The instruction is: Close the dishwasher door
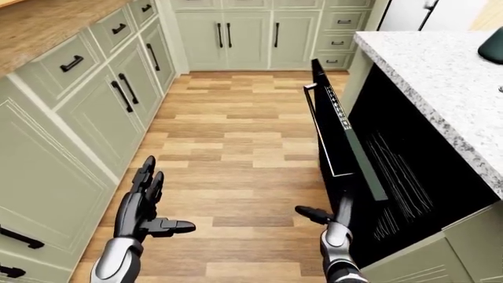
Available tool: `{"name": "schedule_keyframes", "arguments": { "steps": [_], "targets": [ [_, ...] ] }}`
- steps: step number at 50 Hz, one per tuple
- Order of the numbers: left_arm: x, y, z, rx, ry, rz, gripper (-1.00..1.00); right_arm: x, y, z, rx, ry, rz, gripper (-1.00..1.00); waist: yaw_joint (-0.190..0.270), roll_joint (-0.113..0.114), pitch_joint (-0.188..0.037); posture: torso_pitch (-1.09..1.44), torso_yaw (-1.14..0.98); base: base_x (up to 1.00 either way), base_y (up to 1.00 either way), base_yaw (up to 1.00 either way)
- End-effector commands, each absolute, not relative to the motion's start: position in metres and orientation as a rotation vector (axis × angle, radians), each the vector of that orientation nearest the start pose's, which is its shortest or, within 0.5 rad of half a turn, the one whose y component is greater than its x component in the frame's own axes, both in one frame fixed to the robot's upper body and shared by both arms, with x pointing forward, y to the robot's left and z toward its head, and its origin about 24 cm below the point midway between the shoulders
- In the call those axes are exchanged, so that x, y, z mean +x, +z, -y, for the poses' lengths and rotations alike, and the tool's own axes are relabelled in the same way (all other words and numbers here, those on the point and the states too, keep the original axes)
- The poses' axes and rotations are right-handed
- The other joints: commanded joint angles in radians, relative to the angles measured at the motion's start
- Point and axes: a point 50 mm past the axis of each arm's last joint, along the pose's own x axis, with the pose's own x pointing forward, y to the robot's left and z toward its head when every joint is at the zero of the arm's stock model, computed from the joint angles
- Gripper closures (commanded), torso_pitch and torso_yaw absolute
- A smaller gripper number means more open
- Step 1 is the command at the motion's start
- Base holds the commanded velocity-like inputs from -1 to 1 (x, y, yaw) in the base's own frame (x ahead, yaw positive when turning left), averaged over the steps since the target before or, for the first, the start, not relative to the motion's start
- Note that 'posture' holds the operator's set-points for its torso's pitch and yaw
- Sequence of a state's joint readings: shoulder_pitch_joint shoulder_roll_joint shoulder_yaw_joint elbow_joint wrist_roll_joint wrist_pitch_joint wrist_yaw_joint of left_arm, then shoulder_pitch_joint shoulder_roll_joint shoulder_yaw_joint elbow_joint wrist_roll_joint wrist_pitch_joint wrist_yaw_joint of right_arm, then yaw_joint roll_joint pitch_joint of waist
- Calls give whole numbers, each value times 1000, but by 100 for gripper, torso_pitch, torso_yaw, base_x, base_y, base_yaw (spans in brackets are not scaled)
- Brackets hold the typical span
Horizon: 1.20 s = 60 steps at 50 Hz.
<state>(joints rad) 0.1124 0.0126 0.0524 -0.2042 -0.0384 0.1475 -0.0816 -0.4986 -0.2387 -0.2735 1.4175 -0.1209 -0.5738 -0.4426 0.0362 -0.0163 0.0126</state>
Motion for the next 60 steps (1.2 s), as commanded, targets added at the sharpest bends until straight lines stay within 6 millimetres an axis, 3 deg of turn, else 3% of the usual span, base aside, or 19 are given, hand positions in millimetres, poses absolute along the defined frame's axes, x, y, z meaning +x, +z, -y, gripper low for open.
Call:
{"name": "schedule_keyframes", "arguments": {
  "steps": [1, 37, 43, 44, 46, 60],
  "targets": [
    [234, 66, -166, -17, -9, 39, -100, 283, -20, 275, -211, -700, -161, -100, -6, -8, -23, 0, 0, 0, 0, 0],
    [234, 64, -164, -16, -14, 37, -100, 270, 15, 352, -219, -852, -131, -100, -9, -21, -14, 0, 0, 0, 0, 0],
    [234, 64, -164, -15, -16, 37, -100, 265, 18, 361, -217, -874, -131, -100, -8, -21, -9, 0, 0, 0, 0, 0],
    [234, 63, -163, -15, -16, 35, -100, 259, 26, 377, -225, -902, -126, -100, -8, -21, -8, 0, 0, 0, 0, 0],
    [234, 63, -163, -14, -18, 34, -100, 256, 28, 383, -223, -915, -127, -100, -7, -23, -7, 0, 0, 0, 0, 0],
    [234, 62, -162, -12, -18, 33, -100, 243, 44, 410, -223, -967, -107, -100, -9, -25, 5, 0, 0, 0, 0, 0]
  ]
}}
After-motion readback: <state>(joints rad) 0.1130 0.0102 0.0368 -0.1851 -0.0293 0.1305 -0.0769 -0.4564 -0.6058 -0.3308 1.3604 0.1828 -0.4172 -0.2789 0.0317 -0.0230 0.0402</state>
